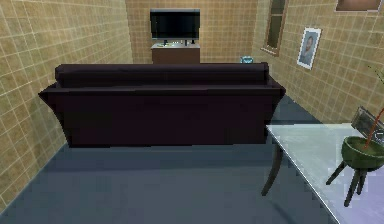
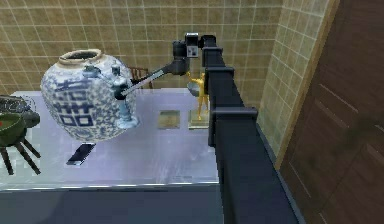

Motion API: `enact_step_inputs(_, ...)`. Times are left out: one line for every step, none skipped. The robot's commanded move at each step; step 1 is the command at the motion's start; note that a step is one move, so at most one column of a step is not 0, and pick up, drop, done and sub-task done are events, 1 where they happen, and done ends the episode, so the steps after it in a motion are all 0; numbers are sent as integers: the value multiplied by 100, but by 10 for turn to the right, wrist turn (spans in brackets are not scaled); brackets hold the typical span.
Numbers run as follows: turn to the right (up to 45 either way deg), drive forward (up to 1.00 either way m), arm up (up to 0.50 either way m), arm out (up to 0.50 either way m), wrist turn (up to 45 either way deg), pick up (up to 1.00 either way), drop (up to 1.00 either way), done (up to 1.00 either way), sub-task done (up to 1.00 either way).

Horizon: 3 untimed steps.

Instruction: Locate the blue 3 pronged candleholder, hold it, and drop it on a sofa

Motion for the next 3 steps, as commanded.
enact_step_inputs(0, 0, 0, 0, -450, 0, 0, 0, 0)
enact_step_inputs(0, 0, 0, 0, -90, 0, 0, 0, 0)
enact_step_inputs(0, 0, 0, -48, 0, 0, 0, 0, 0)
